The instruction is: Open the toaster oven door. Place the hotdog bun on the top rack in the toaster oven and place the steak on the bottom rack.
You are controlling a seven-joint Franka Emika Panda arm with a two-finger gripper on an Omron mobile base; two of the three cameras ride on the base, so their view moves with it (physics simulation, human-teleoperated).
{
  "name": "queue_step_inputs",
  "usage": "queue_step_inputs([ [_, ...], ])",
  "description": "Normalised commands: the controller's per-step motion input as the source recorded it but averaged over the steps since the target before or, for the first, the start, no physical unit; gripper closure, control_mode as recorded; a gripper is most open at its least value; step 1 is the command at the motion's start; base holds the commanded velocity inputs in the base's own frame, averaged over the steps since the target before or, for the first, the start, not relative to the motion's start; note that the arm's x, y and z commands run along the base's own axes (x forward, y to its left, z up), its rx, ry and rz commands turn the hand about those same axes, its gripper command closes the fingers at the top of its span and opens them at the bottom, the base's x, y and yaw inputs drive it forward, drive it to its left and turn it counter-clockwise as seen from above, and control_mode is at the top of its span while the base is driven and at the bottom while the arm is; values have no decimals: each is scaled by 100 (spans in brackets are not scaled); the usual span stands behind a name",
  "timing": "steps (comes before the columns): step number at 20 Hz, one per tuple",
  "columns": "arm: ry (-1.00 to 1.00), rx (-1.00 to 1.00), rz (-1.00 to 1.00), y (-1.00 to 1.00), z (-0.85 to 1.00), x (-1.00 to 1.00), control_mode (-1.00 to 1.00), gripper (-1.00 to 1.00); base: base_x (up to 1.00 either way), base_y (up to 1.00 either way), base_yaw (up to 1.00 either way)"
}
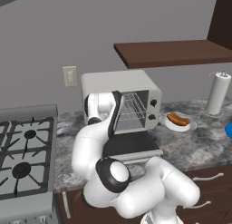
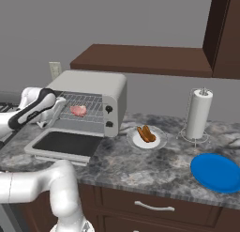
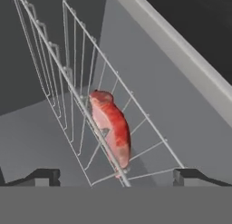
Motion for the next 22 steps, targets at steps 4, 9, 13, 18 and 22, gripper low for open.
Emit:
queue_step_inputs([
  [4, 1, 0, 0, 2, -2, 26, -100, -100, 0, 0, 0],
  [9, 3, 0, -1, 8, -12, 22, -100, -100, 0, 0, 0],
  [13, 2, 0, -2, 11, -11, 27, -100, -100, 0, 0, 0],
  [18, 0, 0, -2, 6, -10, 18, -100, -100, 0, 0, 0],
  [22, 0, 0, -2, 6, -2, 2, -100, 100, 0, 0, 0],
])
